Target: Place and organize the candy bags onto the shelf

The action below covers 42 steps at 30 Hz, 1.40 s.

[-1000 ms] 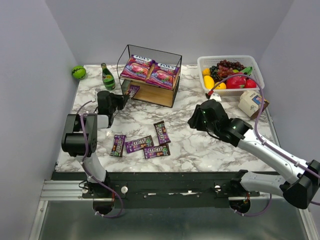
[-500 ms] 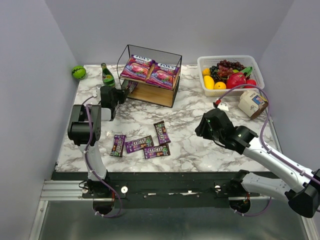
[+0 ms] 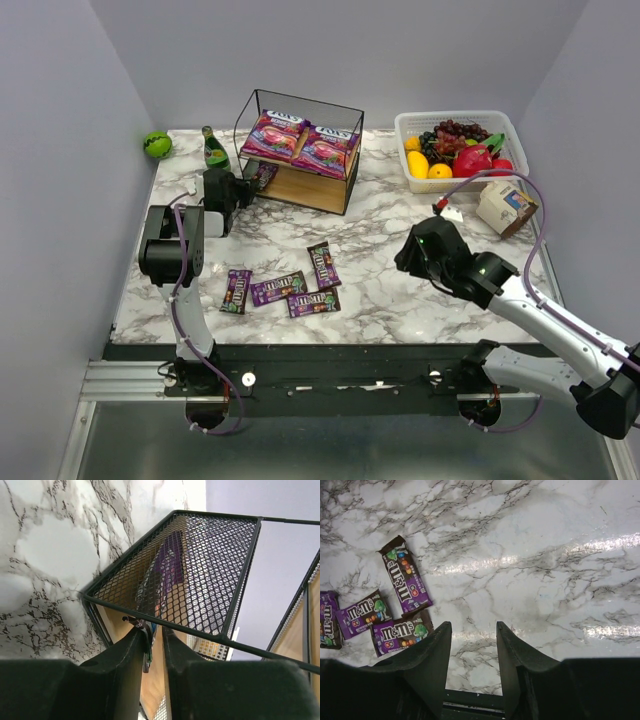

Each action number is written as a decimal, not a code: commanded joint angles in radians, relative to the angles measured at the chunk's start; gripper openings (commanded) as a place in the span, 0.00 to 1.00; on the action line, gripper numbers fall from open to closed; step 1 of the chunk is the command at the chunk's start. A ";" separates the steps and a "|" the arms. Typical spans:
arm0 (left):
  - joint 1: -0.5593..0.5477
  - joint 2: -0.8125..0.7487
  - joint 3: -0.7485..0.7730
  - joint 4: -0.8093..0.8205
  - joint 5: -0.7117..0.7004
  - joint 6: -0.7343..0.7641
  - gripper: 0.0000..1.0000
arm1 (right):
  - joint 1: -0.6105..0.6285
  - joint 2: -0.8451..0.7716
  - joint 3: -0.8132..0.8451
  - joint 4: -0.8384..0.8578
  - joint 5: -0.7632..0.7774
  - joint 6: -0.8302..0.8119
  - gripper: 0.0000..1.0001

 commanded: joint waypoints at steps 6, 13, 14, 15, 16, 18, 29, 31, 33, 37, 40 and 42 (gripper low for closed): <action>0.003 -0.027 -0.036 0.009 -0.029 0.013 0.40 | -0.012 0.027 0.001 -0.011 0.030 0.004 0.50; 0.003 -0.036 -0.055 -0.014 -0.027 0.011 0.33 | -0.018 0.047 -0.003 -0.001 0.022 0.003 0.50; 0.003 -0.036 -0.056 -0.011 -0.029 0.010 0.28 | -0.018 0.049 -0.003 0.002 0.019 0.004 0.50; 0.003 -0.034 -0.058 -0.009 -0.029 0.010 0.24 | -0.018 0.053 -0.002 0.003 0.016 0.004 0.50; 0.003 -0.034 -0.058 -0.011 -0.030 0.008 0.20 | -0.018 0.055 -0.003 0.004 0.016 0.006 0.50; 0.003 -0.030 -0.056 -0.013 -0.029 0.003 0.12 | -0.018 0.058 -0.005 0.004 0.014 0.007 0.50; 0.003 0.027 0.013 -0.006 -0.021 -0.026 0.00 | -0.021 0.075 -0.005 0.007 0.005 0.010 0.50; 0.004 0.056 0.025 0.029 -0.010 -0.055 0.00 | -0.021 0.081 0.000 0.010 -0.012 0.012 0.50; 0.003 0.079 0.039 0.055 -0.007 -0.072 0.00 | -0.021 0.095 0.004 0.016 -0.024 0.012 0.50; 0.001 0.098 0.041 0.064 -0.012 -0.095 0.00 | -0.021 0.116 0.018 0.019 -0.044 0.012 0.50; 0.001 0.101 0.034 0.073 -0.010 -0.099 0.00 | -0.021 0.124 0.026 0.019 -0.041 0.006 0.50; 0.001 0.098 0.030 0.083 -0.012 -0.090 0.06 | -0.021 0.127 0.029 0.024 -0.042 0.001 0.50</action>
